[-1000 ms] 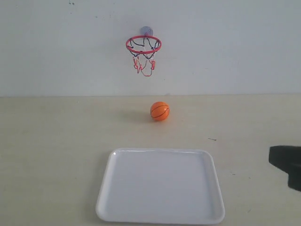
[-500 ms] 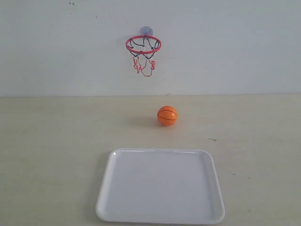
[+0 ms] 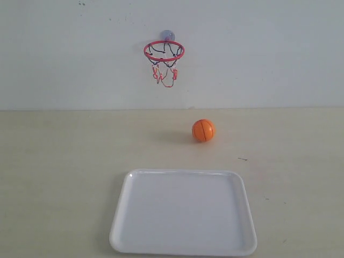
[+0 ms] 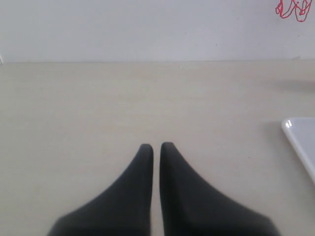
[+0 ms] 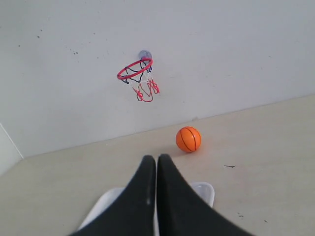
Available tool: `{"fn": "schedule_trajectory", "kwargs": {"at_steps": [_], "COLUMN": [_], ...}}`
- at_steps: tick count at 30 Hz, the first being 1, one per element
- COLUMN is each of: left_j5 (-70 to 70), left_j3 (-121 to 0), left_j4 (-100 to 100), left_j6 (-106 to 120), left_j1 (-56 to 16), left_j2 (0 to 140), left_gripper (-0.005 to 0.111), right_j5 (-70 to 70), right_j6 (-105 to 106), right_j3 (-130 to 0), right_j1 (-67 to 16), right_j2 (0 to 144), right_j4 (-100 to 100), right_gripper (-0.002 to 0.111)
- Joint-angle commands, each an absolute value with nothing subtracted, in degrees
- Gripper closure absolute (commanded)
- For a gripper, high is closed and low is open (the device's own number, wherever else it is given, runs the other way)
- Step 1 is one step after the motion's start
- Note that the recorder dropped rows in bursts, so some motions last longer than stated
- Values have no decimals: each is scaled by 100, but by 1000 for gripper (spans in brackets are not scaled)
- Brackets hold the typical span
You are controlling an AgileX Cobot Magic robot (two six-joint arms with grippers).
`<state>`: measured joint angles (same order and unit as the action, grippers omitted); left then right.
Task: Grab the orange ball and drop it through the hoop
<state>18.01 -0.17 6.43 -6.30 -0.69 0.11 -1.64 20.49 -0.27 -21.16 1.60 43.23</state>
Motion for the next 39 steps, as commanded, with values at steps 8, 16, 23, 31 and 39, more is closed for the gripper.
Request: {"fn": "schedule_trajectory", "kwargs": {"at_steps": [8,16,23,31,39], "left_j5": [1778,1778,1778,1778,1778], "left_j3": [0,0,0,0,0], "left_j4": [601,601,601,601,601], "left_j6": [-640,-640,-640,-640,-640], "left_j1": [-123,-123,-123,-123,-123], "left_j2": [0,0,0,0,0], "left_gripper": [103,103,103,103,103], "right_j5": [-654,-1706,-2002,-2002,-2002], "right_j6": [2374,-75,-1005,-1000,-1000], "right_j3": [0,0,0,0,0], "right_j1": [-2108,-2108,-2108,-1445,-918], "right_j2": [127,127,127,115,115], "right_j4": [4299,1424,369,433,442], "right_gripper": [108,108,108,108,108]}}
